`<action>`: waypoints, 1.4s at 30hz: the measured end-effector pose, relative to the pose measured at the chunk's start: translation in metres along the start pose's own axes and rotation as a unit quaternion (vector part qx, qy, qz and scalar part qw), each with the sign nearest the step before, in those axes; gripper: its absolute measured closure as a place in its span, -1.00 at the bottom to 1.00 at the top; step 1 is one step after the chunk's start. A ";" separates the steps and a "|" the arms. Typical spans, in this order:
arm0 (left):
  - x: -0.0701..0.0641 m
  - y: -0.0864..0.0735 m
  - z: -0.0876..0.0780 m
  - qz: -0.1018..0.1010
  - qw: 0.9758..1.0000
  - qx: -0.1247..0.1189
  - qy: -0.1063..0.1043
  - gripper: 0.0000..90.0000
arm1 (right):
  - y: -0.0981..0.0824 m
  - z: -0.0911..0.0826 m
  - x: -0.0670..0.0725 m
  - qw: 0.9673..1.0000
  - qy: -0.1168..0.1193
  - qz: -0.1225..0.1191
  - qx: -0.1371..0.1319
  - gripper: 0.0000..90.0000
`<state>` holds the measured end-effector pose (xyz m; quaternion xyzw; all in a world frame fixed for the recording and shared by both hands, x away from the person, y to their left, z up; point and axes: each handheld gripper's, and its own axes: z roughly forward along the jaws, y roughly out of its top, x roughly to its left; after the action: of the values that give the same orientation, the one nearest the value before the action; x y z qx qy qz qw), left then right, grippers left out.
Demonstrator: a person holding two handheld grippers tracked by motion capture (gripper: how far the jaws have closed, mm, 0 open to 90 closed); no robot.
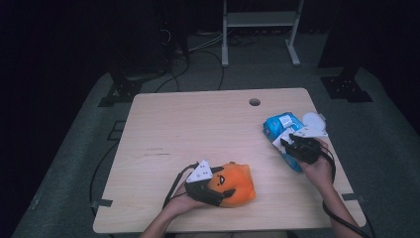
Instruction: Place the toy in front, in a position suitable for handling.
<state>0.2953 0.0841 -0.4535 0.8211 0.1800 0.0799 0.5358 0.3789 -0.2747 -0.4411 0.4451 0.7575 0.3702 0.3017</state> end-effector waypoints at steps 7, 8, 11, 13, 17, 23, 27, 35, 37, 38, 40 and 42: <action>0.000 -0.001 0.000 0.000 1.000 -0.002 0.000 -0.65 | 0.001 -0.002 -0.003 1.000 0.010 0.008 -0.002 0.27; 0.000 -0.001 0.000 0.000 1.000 -0.002 0.000 -0.65 | 0.001 -0.003 -0.003 1.000 0.009 0.009 -0.002 0.27; 0.000 -0.001 0.000 0.000 1.000 -0.003 0.000 -0.66 | 0.002 -0.005 -0.004 1.000 0.011 0.010 -0.003 0.29; 0.000 -0.001 0.000 0.000 1.000 -0.003 0.000 -0.66 | 0.002 -0.006 -0.005 1.000 0.013 0.013 -0.001 0.34; 0.000 -0.001 0.000 0.000 1.000 -0.003 0.000 -0.66 | 0.003 -0.009 -0.008 0.999 0.023 0.024 -0.002 0.47; 0.000 -0.001 0.000 0.000 1.000 -0.005 0.000 -0.67 | 0.006 -0.010 -0.009 0.999 0.015 0.030 0.012 0.80; 0.000 -0.001 0.000 0.000 1.000 -0.005 -0.001 -0.67 | 0.007 -0.011 -0.011 0.998 0.016 0.061 0.020 0.89; 0.000 -0.001 0.000 0.001 1.000 -0.005 0.000 -0.68 | 0.008 -0.022 -0.018 0.993 0.061 0.104 0.008 0.91; 0.000 -0.001 0.000 0.001 1.000 -0.005 0.001 -0.68 | 0.008 -0.023 -0.018 0.992 0.065 0.105 0.006 0.91; 0.000 -0.001 0.000 0.002 1.000 -0.005 0.001 -0.69 | 0.009 -0.026 -0.018 0.992 0.074 0.105 0.005 0.91; 0.000 -0.001 0.000 0.002 1.000 -0.005 0.002 -0.69 | 0.011 -0.032 -0.016 0.991 0.084 0.101 0.003 0.90; 0.000 -0.001 0.000 0.002 1.000 -0.005 0.002 -0.69 | 0.012 -0.036 -0.015 0.991 0.094 0.098 0.001 0.91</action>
<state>0.2950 0.0843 -0.4548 0.8187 0.1790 0.0840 0.5392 0.3621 -0.2944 -0.4095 0.4806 0.7358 0.4371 0.1914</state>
